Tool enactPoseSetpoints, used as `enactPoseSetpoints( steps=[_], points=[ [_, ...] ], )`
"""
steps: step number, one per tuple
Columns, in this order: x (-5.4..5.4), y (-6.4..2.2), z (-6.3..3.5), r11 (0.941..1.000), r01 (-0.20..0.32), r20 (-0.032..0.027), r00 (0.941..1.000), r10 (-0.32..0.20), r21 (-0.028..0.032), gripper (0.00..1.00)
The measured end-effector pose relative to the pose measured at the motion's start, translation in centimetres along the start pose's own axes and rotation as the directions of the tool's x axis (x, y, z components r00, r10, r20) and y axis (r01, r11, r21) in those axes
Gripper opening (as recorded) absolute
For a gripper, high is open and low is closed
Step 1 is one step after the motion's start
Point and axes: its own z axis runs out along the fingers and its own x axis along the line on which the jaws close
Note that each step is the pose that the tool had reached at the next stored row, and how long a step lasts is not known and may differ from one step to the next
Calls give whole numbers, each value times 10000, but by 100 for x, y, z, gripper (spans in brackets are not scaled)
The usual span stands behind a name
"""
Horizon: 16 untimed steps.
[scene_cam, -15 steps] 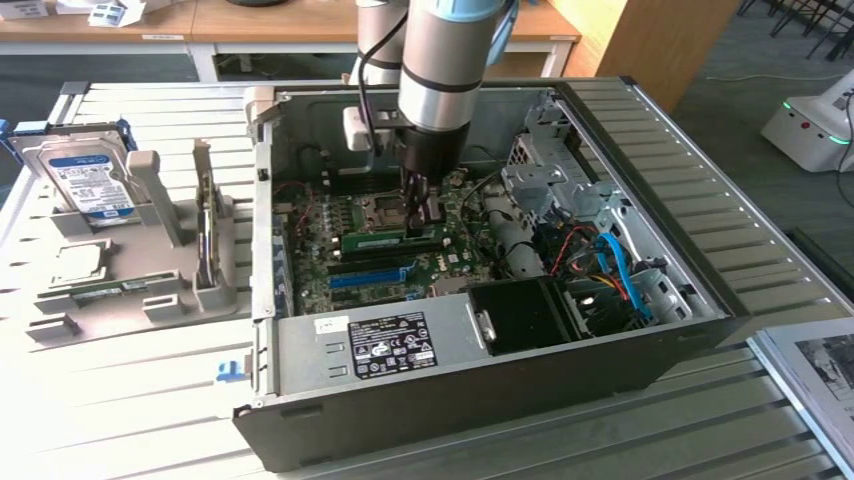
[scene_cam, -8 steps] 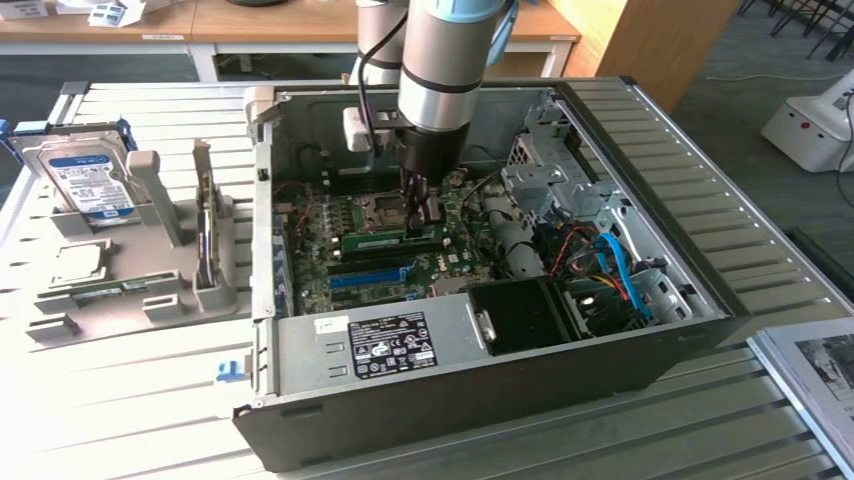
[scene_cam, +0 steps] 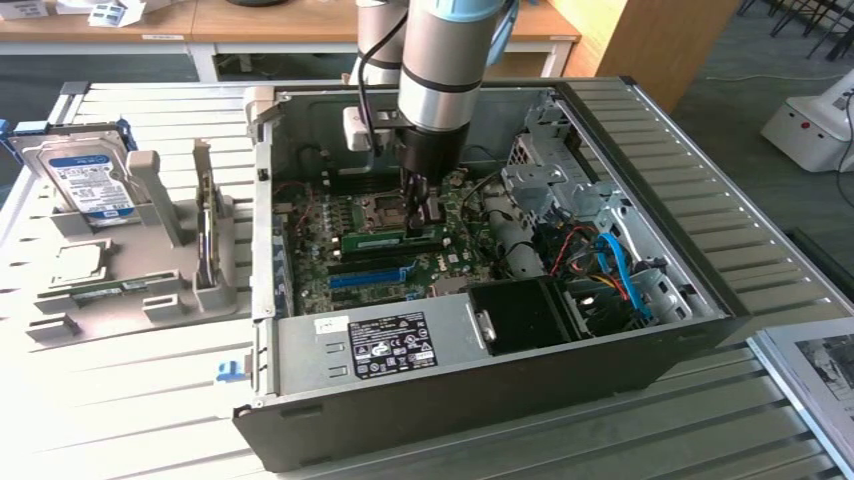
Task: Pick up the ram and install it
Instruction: 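Insert the ram into the slot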
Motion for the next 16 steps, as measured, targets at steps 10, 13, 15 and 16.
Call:
enactPoseSetpoints(
  steps=[10,13,15,16],
  points=[
    [0,1,-18,10000,0,0,10000,0,11,12],
    [0,1,-18,10000,0,6,10000,0,37,12],
    [0,1,-18,10000,0,13,10000,0,52,12],
    [0,1,-18,10000,0,17,10000,0,58,12]
  ],
)
